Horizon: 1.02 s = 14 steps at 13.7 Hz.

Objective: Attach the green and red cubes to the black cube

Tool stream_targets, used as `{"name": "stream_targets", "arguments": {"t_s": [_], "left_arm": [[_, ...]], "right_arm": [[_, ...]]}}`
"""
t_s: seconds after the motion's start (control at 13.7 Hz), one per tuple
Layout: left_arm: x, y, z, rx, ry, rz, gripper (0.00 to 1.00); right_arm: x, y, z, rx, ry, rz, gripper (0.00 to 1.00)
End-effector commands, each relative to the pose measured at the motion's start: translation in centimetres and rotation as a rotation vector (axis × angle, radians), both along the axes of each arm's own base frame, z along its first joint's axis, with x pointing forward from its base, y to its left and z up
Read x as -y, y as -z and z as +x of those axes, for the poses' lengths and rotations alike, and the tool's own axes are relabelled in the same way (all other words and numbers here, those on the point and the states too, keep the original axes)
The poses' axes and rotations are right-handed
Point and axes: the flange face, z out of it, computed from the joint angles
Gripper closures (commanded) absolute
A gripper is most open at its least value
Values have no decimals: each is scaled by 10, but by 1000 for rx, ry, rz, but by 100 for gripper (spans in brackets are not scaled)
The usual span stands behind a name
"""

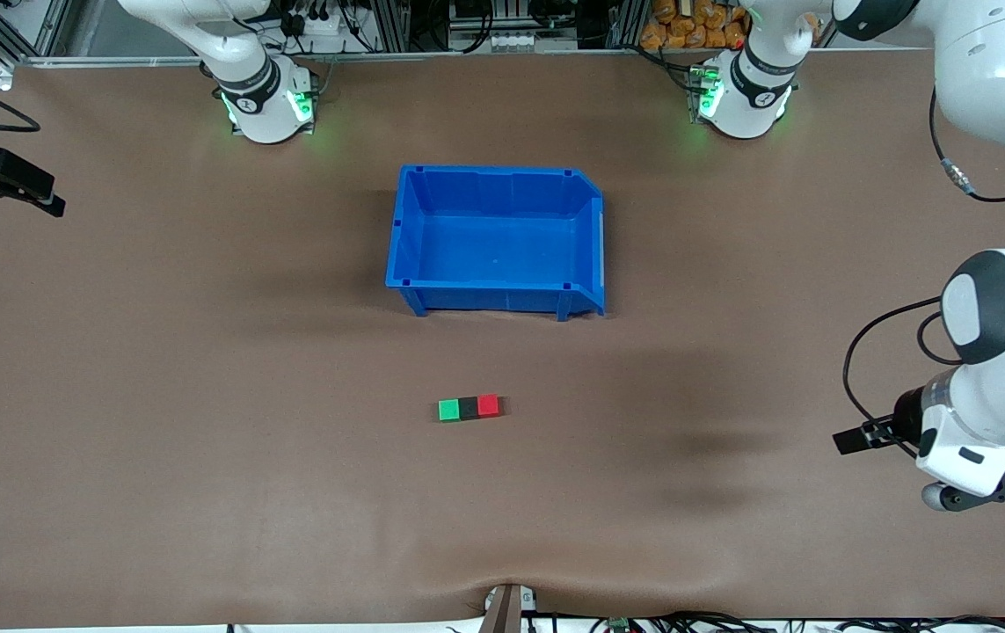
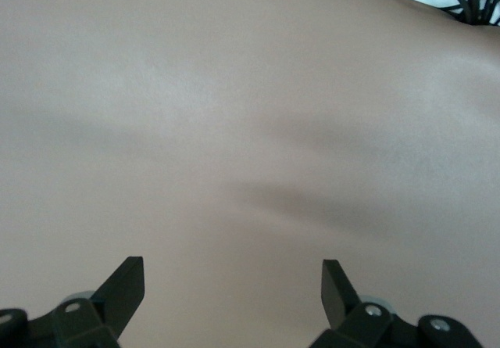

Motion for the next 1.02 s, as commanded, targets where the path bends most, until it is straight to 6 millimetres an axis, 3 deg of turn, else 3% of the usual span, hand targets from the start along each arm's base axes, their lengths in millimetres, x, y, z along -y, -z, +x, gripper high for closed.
{"name": "stream_targets", "arguments": {"t_s": [0.0,0.51,0.73,0.95], "left_arm": [[-23,-20,-8,4,40,15,0],[-29,-37,-16,-6,118,-6,0],[-45,-38,-20,-28,131,-19,0],[-45,-88,-41,-20,159,-20,0]], "right_arm": [[4,-2,-3,2,25,18,0],[7,-3,-2,8,29,19,0],[7,-2,-2,5,29,19,0],[7,-3,-3,7,29,19,0]]}}
